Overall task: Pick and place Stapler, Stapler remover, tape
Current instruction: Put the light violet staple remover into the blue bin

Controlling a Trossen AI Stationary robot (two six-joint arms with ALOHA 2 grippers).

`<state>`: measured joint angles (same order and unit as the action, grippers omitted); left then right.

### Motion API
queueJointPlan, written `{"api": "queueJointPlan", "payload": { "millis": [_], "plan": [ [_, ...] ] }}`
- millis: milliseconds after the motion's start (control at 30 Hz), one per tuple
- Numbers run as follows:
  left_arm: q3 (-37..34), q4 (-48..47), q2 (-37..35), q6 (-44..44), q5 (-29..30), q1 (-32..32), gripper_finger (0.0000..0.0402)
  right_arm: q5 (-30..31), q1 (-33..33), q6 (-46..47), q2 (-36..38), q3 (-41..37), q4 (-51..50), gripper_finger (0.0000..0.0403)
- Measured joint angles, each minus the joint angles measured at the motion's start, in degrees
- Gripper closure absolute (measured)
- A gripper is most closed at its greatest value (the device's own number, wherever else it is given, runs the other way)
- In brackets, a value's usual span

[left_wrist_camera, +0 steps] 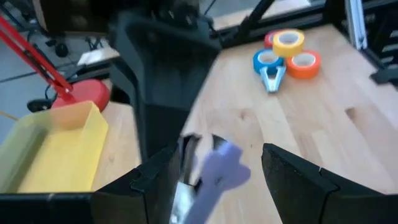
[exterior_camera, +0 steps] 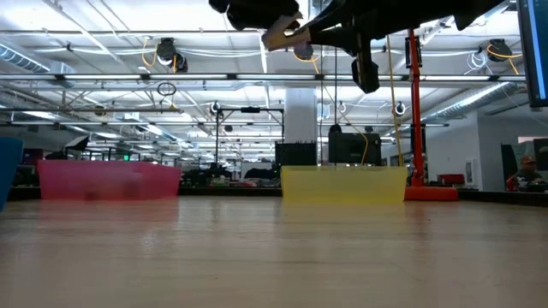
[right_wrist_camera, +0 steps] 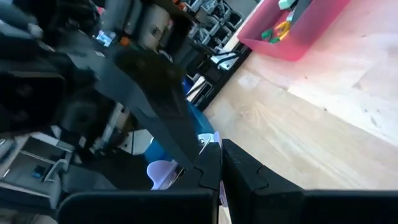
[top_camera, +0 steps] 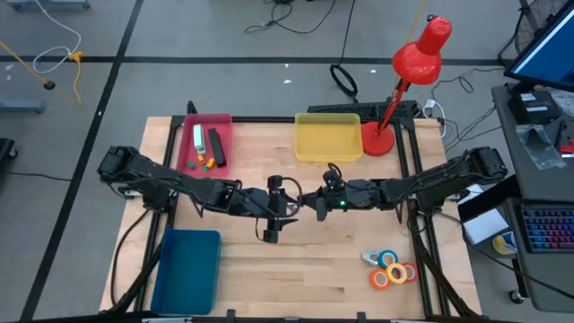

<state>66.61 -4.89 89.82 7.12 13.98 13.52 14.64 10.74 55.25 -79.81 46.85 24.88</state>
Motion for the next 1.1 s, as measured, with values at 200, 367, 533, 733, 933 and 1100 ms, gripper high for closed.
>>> {"api": "queueJointPlan", "payload": {
  "millis": [200, 367, 533, 733, 933, 1100],
  "plan": [
    [0.04, 0.65, -0.63, 0.01, -0.04, -0.11, 0.0172, -0.51, 0.26, 1.10, 0.04, 0.00, -4.25, 0.0403],
    [0.07, 0.16, -0.63, -0.14, -1.30, -0.11, 0.0172, -1.47, 0.22, 1.10, 0.04, 0.00, -3.95, 0.0403],
    [0.07, -0.97, -0.63, 0.08, -1.51, -0.11, 0.0185, -1.90, 0.24, 1.10, 0.04, 0.00, -3.70, 0.0403],
    [0.07, -1.41, -0.63, 0.11, -1.75, -0.11, 0.0251, -2.89, 0.24, 1.54, 0.04, 0.00, -3.23, 0.0403],
    [0.07, -1.39, -0.63, 0.12, -2.68, -0.33, 0.0311, -2.81, 0.24, 2.35, 0.04, 0.00, -2.80, 0.0403],
    [0.07, -1.87, -0.24, -0.22, -5.38, -0.62, 0.0351, -2.93, 0.26, 2.37, 0.04, 0.00, -2.80, 0.0403]
  ]
}}
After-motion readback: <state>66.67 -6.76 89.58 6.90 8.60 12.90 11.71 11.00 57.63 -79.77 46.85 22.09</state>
